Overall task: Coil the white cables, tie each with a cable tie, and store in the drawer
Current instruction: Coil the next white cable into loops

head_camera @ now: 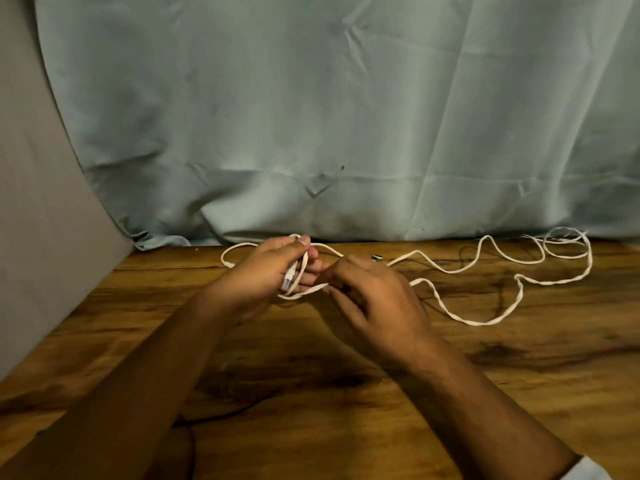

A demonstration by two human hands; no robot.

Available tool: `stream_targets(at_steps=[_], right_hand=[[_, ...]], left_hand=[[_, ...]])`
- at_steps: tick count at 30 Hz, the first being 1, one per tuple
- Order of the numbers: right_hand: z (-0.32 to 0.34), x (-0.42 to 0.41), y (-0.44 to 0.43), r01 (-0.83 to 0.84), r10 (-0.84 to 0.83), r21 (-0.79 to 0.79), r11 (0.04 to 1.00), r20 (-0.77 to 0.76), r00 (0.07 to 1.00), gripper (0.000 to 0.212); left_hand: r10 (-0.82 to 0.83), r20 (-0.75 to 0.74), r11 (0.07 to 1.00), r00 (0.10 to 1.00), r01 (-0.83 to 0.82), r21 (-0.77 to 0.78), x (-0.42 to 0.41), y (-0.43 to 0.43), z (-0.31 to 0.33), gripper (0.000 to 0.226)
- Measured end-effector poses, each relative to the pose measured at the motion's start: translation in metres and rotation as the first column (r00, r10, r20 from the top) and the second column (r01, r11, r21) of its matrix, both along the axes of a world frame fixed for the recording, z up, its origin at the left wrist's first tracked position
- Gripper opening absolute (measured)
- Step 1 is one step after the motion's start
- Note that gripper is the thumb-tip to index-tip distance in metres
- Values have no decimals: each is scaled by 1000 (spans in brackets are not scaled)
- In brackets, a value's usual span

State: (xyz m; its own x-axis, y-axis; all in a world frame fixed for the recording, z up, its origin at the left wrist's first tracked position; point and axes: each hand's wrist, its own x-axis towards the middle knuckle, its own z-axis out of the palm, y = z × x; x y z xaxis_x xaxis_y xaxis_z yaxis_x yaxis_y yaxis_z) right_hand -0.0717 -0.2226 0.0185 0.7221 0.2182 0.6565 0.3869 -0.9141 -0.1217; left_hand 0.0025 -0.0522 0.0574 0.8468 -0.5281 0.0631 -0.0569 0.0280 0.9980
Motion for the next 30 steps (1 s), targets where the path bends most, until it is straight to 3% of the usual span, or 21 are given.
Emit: stream_targets(at_steps=[5,7,10,14,21,24,27,30], right_hand=[[1,2,-12,51,-45,-31,998,160,986,16],[0,3,-16,47,-41,-21,999,211,977,18],[-1,5,-20,23,-40,69,997,250,967,18],[-5,9,-21,-36,-1,196,980,186,983,28],[-16,10,-11,-64,83,421,905,-28,996,42],[-26,12,-8,13,26,431,902,-83,996,27],[-29,13,-10,69,-26,431,900,-105,994,26],[-28,16,-8,45,-29,509,860,-39,999,26]], left_hand=[[-135,162,954,978,84,289,4,0,-7,35],[-211,149,924,966,148,351,3,-2,-9,38],[-312,-23,935,950,311,172,2,-1,-10,39],[-544,-181,839,819,534,-106,2,5,-12,33],[-763,-218,619,609,590,-518,1,4,-4,36],[-745,-184,595,641,513,-619,4,5,2,34],[-657,-195,653,729,420,-630,9,9,3,33],[-629,-217,686,746,402,-606,10,10,0,32]])
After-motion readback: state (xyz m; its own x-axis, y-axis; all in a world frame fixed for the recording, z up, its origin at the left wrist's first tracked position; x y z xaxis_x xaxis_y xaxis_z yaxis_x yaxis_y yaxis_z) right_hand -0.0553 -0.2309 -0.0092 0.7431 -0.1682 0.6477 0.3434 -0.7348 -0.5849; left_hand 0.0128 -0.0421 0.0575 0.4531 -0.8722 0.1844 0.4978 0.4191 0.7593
